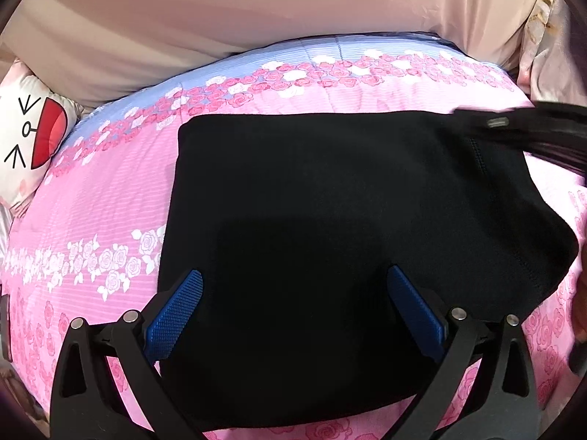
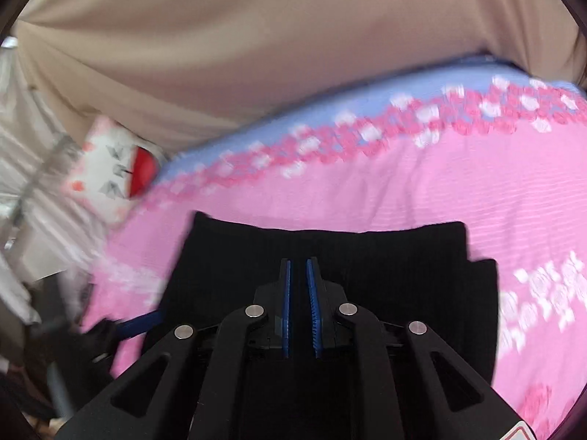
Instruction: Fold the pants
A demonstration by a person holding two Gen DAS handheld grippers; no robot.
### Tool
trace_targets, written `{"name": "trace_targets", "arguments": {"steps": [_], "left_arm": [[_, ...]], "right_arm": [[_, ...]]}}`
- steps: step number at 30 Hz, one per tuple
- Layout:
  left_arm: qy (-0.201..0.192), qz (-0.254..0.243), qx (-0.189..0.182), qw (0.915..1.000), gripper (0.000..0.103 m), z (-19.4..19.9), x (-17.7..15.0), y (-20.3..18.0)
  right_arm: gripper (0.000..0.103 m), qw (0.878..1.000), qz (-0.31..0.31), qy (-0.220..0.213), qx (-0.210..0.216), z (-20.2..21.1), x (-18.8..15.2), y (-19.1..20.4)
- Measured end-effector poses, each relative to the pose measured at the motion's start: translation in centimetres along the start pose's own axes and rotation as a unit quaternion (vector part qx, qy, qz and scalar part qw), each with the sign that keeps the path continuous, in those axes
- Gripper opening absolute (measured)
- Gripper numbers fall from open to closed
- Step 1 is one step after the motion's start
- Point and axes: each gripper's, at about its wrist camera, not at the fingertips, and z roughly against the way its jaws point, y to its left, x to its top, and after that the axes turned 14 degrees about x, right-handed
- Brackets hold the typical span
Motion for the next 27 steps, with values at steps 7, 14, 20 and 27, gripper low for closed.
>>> {"name": "trace_targets", "arguments": {"steps": [7,14,20,27], "left_arm": [[-0.008,-0.007,-0.007,0.9999,0.098,-0.2,0.0,-0.2],[-0.033,0.067,-0.079,0.9941,0.098,1.8,-0.6,5.8],[0.03,0.155,-0.141,0.9772,0.098,-1.5,-2.3,13.0],[0.099,0.156,-0.229,0.9557,0.098,-4.4,-4.0,12.0]], "right_arm": [[0.0,0.998,-0.061,-0.024,-0.013,1.0,-1.3,-4.1],[0.064,0.993,-0.053,-0.086,-0.064,8.1,-3.8,-2.1],[0.083,0.991,-0.088,-0.093,-0.037,13.3,-7.6,-4.0],[0.083,0.981,-0.17,-0.043,0.083,11.6,-11.2,-7.3]]}}
